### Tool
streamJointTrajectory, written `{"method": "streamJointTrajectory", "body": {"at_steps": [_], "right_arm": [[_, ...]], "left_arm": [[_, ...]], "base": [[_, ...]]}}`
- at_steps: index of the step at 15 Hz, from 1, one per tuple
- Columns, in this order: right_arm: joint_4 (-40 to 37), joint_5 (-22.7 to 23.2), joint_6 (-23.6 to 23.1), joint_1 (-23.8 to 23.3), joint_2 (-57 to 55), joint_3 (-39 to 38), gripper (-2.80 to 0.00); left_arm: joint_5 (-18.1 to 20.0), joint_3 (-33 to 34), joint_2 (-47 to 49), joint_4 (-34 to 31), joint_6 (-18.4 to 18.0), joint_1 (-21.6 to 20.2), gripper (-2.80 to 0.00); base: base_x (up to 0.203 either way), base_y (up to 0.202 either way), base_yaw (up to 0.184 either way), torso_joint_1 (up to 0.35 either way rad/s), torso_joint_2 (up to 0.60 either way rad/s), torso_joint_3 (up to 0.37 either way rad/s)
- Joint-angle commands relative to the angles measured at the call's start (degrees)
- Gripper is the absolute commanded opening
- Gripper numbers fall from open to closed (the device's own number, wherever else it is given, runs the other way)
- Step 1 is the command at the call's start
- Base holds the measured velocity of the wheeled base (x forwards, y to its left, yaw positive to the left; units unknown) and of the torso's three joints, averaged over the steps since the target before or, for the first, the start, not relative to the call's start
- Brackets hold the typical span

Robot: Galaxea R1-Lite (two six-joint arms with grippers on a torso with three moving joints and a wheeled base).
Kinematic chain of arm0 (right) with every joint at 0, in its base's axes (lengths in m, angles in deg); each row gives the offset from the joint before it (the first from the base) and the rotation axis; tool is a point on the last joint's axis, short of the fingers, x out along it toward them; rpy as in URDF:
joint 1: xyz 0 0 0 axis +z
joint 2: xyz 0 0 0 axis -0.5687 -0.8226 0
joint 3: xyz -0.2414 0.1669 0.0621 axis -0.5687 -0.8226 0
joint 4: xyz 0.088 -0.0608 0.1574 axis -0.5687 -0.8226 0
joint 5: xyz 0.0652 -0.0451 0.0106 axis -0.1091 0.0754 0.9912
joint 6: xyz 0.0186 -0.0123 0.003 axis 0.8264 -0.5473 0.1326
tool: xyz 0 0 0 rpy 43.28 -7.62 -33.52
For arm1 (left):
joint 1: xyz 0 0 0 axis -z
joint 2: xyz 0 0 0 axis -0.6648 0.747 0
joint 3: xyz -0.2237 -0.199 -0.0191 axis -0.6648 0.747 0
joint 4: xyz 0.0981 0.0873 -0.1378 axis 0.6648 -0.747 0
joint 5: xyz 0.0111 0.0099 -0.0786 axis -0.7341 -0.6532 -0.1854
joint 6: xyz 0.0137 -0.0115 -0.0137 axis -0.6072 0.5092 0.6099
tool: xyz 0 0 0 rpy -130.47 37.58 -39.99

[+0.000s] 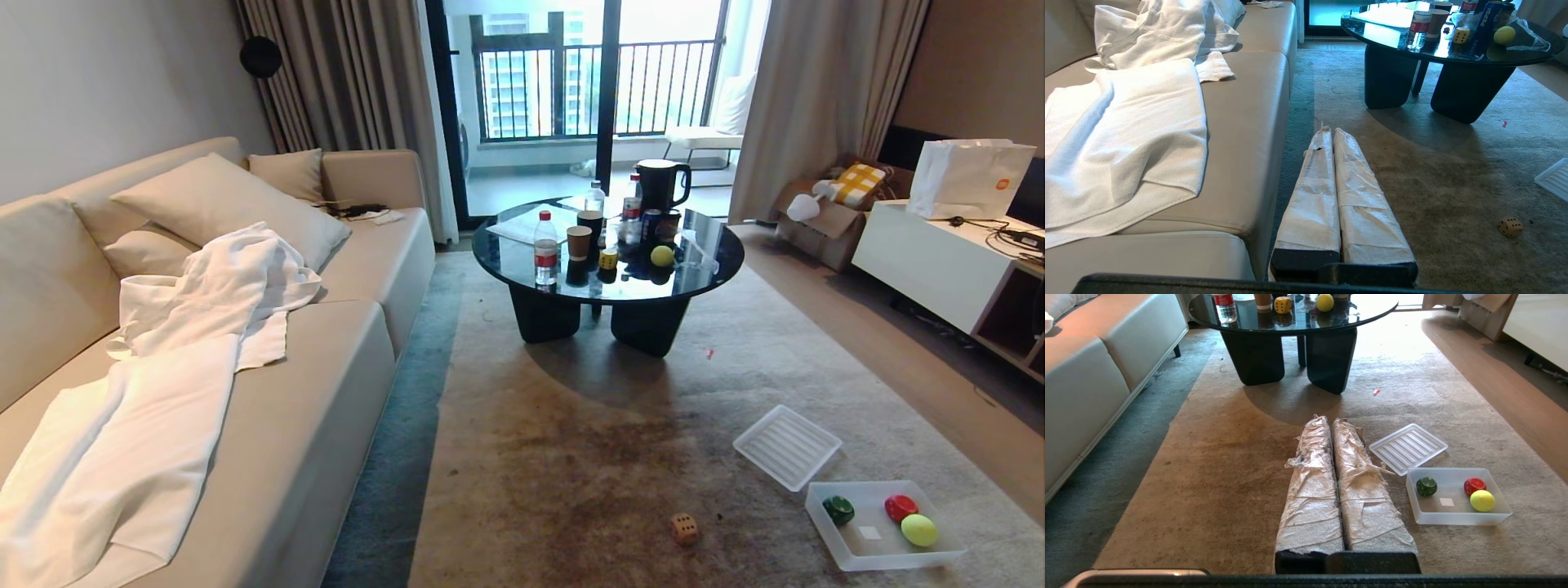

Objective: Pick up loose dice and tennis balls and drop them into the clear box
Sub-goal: Find toys out of the box

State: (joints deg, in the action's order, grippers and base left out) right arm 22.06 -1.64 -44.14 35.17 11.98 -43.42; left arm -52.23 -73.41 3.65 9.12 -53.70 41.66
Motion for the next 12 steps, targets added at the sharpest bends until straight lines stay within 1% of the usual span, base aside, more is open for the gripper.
{"method": "streamJointTrajectory", "body": {"at_steps": [1,7,12], "right_arm": [[0.28,-0.01,0.00,0.02,-0.02,-0.17,-2.80],[0.28,0.07,0.00,0.02,-0.02,-0.17,-2.80],[0.28,0.07,0.00,0.02,-0.02,-0.17,-2.80]], "left_arm": [[-0.02,0.00,0.00,0.00,0.05,0.00,-2.80],[-0.02,0.09,0.00,0.00,0.05,0.00,-2.80],[-0.02,0.00,0.00,0.00,0.05,0.00,-2.80]], "base": [[0.000,0.000,0.000,0.000,0.00,0.000],[0.000,0.000,0.000,0.000,0.00,-0.013],[0.000,0.000,0.000,0.004,0.00,-0.174]]}}
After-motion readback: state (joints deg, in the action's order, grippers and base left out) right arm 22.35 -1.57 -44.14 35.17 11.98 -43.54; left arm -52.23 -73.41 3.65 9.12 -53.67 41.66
